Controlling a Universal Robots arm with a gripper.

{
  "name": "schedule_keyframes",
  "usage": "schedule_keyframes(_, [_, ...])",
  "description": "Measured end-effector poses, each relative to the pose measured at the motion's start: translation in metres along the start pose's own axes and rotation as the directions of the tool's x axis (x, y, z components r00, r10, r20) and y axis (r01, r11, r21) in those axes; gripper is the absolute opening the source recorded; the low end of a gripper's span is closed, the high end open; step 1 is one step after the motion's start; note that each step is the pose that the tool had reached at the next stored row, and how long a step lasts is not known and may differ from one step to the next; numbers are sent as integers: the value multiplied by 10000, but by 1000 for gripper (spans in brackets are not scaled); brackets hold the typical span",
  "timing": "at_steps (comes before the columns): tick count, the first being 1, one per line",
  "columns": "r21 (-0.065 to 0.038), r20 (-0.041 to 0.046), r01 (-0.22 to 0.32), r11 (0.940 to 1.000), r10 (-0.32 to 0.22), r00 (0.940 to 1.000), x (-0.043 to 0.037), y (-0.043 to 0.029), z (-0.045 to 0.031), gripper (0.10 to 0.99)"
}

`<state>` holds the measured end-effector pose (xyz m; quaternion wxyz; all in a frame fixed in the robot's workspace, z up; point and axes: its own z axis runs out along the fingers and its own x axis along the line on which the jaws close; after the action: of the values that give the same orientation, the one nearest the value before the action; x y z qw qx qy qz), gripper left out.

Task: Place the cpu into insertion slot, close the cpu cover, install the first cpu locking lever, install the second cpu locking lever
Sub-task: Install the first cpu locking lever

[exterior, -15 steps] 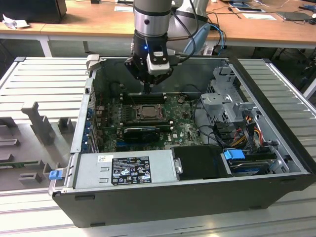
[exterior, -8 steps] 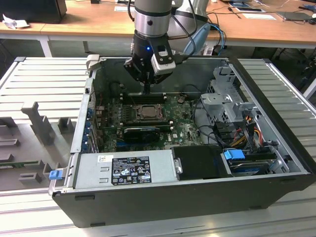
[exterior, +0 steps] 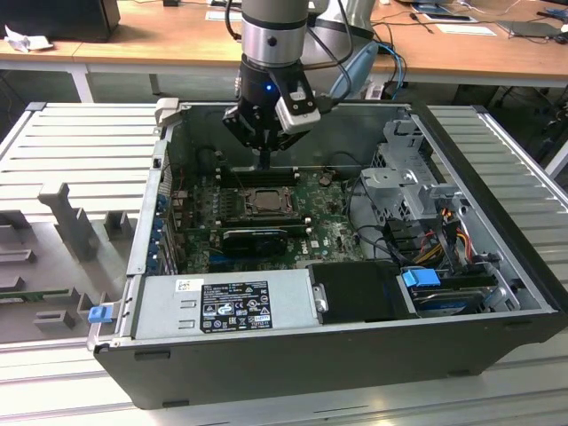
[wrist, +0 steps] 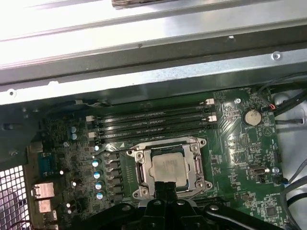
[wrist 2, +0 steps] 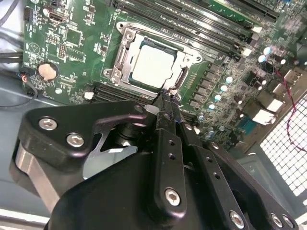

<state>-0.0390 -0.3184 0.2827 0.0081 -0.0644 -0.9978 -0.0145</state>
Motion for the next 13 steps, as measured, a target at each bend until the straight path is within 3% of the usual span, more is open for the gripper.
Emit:
schedule_keyframes(4, [12, -21, 746, 9972, -746, 9972, 0, 0, 4, 106])
schedule_keyframes(6, [18, -35, 1209, 9927, -1209, 9927, 0, 0, 7, 106])
schedule_keyframes(12, [33, -58, 2247, 9744, -2246, 9744, 0, 0, 14, 106])
schedule_keyframes(13, [33, -61, 2476, 9689, -2476, 9688, 1, 0, 18, 106])
